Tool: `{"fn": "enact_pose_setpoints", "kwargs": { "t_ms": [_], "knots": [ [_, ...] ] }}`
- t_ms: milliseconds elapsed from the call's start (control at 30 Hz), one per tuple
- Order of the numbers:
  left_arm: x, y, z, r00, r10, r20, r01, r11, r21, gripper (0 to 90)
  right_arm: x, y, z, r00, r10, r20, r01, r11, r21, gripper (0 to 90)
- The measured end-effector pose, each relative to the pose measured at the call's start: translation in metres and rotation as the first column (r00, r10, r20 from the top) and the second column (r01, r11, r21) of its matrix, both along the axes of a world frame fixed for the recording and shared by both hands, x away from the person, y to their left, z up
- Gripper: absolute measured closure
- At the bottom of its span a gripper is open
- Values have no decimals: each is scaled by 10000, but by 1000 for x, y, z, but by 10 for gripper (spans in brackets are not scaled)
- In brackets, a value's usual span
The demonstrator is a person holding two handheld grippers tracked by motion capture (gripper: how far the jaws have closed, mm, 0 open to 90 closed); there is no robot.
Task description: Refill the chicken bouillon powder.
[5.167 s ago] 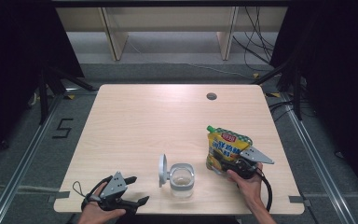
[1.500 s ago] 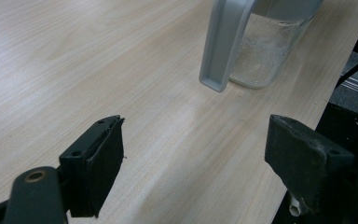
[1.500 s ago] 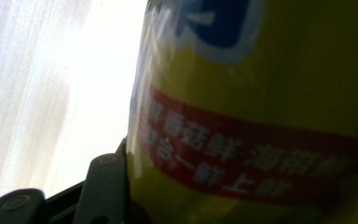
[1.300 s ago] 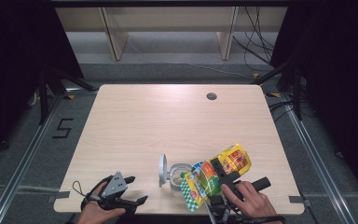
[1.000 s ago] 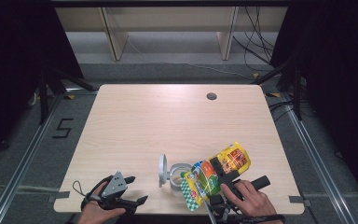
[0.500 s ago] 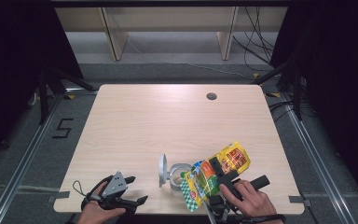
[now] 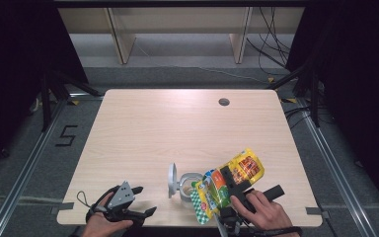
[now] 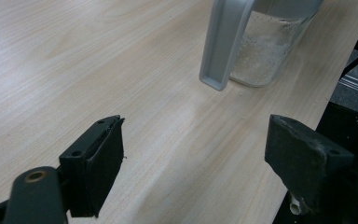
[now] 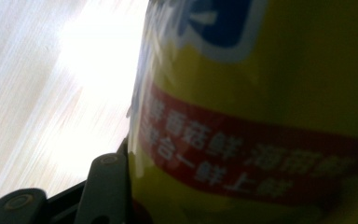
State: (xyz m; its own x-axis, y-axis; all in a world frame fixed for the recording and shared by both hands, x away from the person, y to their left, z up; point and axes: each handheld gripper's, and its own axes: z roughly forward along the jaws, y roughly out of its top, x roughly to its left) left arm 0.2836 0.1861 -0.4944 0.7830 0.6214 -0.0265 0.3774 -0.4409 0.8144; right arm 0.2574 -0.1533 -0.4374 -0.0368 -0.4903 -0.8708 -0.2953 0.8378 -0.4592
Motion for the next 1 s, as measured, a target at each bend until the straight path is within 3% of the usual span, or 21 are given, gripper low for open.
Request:
{"fn": "enact_pose_setpoints", "kwargs": {
  "t_ms": [33, 67, 167, 200, 233, 267, 300, 367, 433, 467, 533, 567, 633, 700, 800, 900, 933, 967, 1000],
  "knots": [
    [-1, 0, 0, 10000, 15, -90, -17, 9998, -185, 190, 1, 0, -1, 9999, -15, -108, 16, 9999, 127, 517],
    [0, 0, 1, 9999, -96, 85, 97, 9998, -158, 190, 0, 0, -2, 9999, -78, -133, 82, 9996, 275, 520],
    [0, 1, 2, 9999, -127, 71, 126, 9999, 33, 190, 0, 1, 1, 10000, 24, 39, -25, 10000, 33, 521],
    [-1, 0, 1, 9998, 73, -159, -76, 9998, -204, 190, 0, 0, 1, 10000, -4, 31, 4, 9999, 155, 521],
    [-1, -1, 0, 9999, 62, -112, -65, 9996, -284, 190, 0, 1, 2, 10000, 61, 77, -61, 10000, 26, 521],
    [-1, -1, 0, 9999, 34, -130, -38, 9996, -295, 190, 0, -1, -1, 9999, -103, -46, 105, 9994, 342, 522],
    [-1, 0, 1, 9998, -27, -175, 23, 9997, -225, 190, 0, 1, 1, 10000, 55, 8, -55, 10000, 17, 521],
    [0, 1, 1, 9998, -149, 136, 150, 9999, -37, 190, 1, 1, 0, 9999, 78, -67, -78, 9999, -68, 523],
    [0, 1, 2, 9998, -197, -1, 197, 9998, -87, 190, 0, 2, -1, 10000, 48, 22, -47, 9999, -113, 523],
    [1, 2, 2, 9997, -220, 110, 219, 9997, 81, 190, 0, 2, 0, 10000, 50, 31, -49, 9999, -141, 523],
    [-1, -1, 0, 9999, 36, -147, -41, 9995, -315, 190, 0, 2, 0, 10000, 22, -19, -22, 10000, -85, 523],
    [0, 0, 1, 9999, -50, -124, 49, 9999, -97, 190, 1, 2, 0, 10000, 54, -12, -54, 9999, -129, 523],
    [-1, 0, 1, 9999, -62, -112, 61, 9999, -115, 190, 1, 2, 0, 10000, 30, -45, -30, 9999, -105, 523],
    [0, 1, 1, 9998, -156, 145, 156, 9999, -20, 190, 0, 1, 0, 10000, -15, -15, 15, 10000, -67, 524],
    [0, 0, 0, 9999, -19, -157, 17, 9999, -158, 190, 0, 1, 1, 10000, -12, 16, 12, 9999, -105, 523],
    [-2, -1, 0, 9999, 1, -105, -3, 9998, -189, 190, 0, 3, -3, 9998, -161, -81, 159, 9996, -246, 529],
    [-2, -2, 0, 9999, 50, -131, -56, 9992, -393, 190, -1, 3, -4, 9996, -246, -120, 245, 9997, -60, 530],
    [0, 1, 2, 9998, -104, -167, 105, 9999, 39, 190, -1, 5, -1, 9999, -35, -102, 32, 9993, -376, 530],
    [0, 1, 1, 9999, -61, -92, 61, 10000, 10, 190, -1, 4, -1, 10000, -31, -87, 29, 9998, -208, 530]
  ]
}}
